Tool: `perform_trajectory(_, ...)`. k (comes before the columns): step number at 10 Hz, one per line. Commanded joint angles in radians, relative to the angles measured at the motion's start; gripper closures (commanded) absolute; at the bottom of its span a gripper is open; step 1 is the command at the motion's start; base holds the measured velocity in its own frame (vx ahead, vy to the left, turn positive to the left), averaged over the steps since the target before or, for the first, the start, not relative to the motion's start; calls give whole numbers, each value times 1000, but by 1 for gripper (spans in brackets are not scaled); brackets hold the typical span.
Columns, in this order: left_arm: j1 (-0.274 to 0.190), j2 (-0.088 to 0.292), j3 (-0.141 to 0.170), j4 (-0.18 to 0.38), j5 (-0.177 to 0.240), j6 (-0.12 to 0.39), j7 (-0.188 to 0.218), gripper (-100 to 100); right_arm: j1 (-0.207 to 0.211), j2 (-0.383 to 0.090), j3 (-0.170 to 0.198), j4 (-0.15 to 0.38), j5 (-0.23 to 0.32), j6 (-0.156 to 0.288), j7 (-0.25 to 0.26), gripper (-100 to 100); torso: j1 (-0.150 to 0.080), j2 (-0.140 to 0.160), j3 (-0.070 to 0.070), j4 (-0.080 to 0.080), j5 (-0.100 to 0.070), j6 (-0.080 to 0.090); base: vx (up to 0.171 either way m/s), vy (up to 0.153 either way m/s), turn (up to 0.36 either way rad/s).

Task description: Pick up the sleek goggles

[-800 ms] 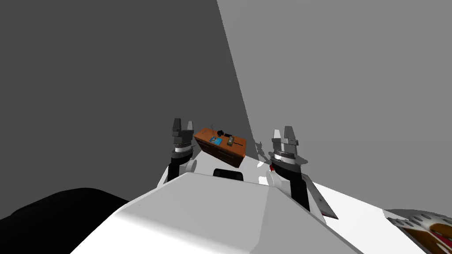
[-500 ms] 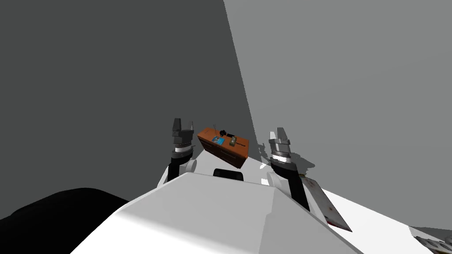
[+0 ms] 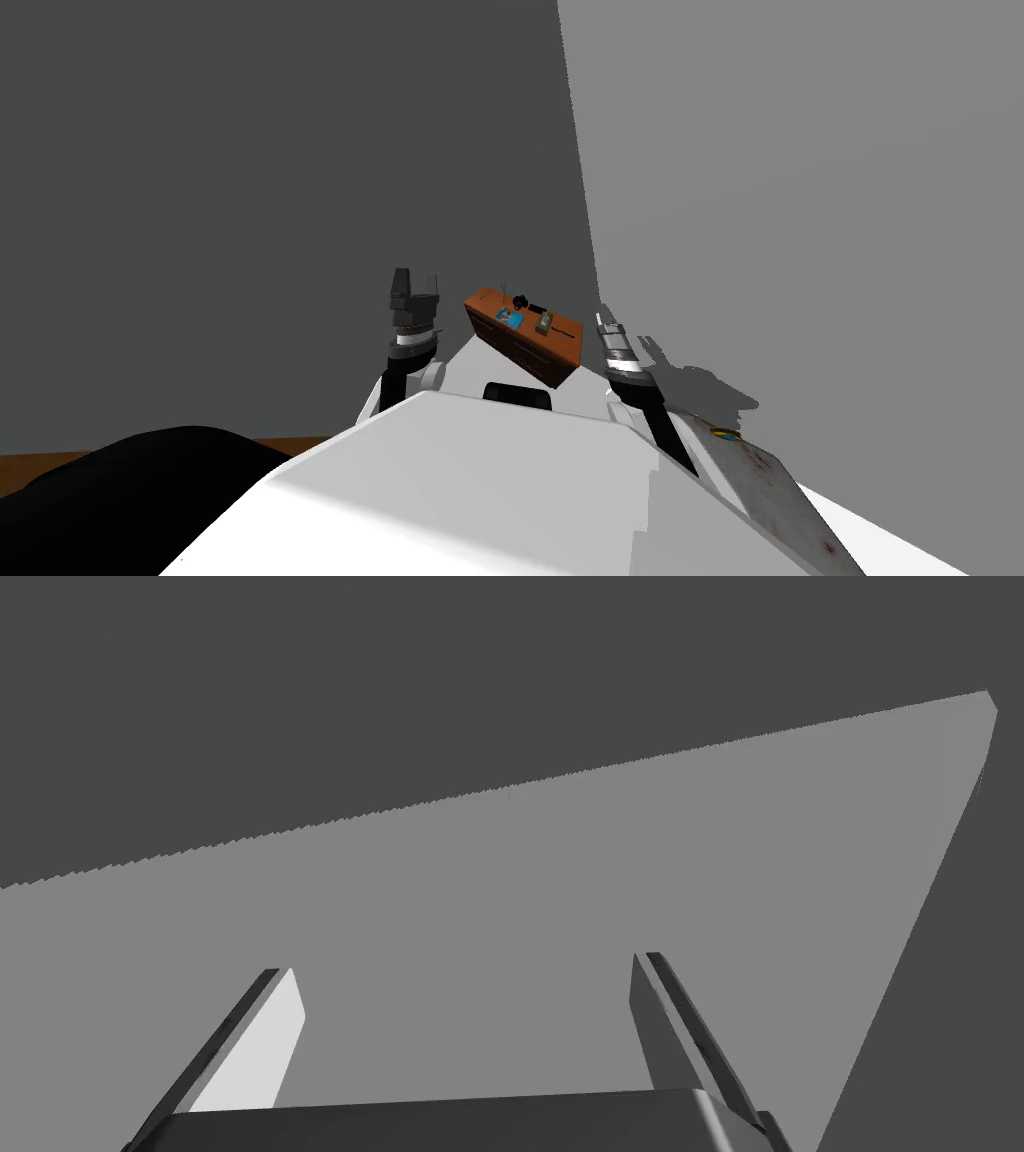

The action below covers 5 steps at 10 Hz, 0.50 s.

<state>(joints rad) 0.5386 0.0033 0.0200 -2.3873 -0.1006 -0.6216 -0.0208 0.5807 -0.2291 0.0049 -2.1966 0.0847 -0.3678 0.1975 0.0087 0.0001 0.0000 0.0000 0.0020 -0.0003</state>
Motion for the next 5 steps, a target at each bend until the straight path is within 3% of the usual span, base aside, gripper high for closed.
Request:
perform_trajectory(1,0,0,0,0,0,0,0,0,-1,-17,8,9,13,29,10,-100,0,0,0,0,0,0,3,88,68)
perform_trajectory(4,0,0,0,0,0,0,0,0,14,-104,43,96,72,108,50,-100,-2,0,0,0,0,0,7,105,277)
perform_trajectory(5,0,0,0,0,0,0,0,0,14,-109,43,97,72,108,50,-100,-1,0,0,0,0,0,15,85,98)
